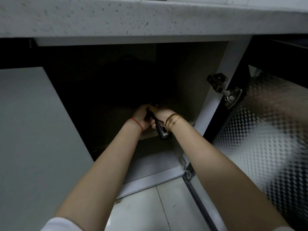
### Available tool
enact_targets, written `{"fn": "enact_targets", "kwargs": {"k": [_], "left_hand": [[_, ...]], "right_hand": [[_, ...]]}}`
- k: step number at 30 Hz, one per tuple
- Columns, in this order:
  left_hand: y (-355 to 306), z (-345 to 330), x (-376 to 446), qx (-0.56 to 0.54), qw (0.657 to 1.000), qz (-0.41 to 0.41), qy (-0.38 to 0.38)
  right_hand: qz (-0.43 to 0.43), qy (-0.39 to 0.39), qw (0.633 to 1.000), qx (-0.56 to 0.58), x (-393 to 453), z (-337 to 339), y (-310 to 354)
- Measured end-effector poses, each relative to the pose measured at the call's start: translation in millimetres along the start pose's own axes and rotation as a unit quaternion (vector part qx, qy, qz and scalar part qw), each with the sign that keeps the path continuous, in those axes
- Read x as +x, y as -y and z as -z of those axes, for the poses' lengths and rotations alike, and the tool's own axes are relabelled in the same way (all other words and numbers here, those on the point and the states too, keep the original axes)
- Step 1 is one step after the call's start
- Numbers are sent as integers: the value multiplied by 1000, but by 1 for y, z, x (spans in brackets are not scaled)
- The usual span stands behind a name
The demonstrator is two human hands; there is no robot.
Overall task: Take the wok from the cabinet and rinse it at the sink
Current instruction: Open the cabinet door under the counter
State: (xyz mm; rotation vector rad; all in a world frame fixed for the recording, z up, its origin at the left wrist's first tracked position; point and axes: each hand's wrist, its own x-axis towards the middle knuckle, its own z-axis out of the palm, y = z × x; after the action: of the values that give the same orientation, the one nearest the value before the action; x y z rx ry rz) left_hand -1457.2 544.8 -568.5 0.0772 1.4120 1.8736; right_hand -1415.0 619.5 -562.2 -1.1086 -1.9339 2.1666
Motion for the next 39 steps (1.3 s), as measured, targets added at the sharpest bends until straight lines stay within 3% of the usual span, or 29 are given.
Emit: {"fn": "enact_targets", "kwargs": {"k": [13,24,32,39], "left_hand": [[30,16,-65,25,998,46,41],[62,22,-108,68,995,22,68],[44,16,-152,64,989,114,75],[33,-2,-229,44,974,213,69]], "right_hand": [[53,-46,997,18,-80,-17,-47],[73,-67,995,27,-131,-16,-87],[50,-119,986,-101,-176,-24,-83],[-24,-114,991,-63,-267,-25,-73]]}}
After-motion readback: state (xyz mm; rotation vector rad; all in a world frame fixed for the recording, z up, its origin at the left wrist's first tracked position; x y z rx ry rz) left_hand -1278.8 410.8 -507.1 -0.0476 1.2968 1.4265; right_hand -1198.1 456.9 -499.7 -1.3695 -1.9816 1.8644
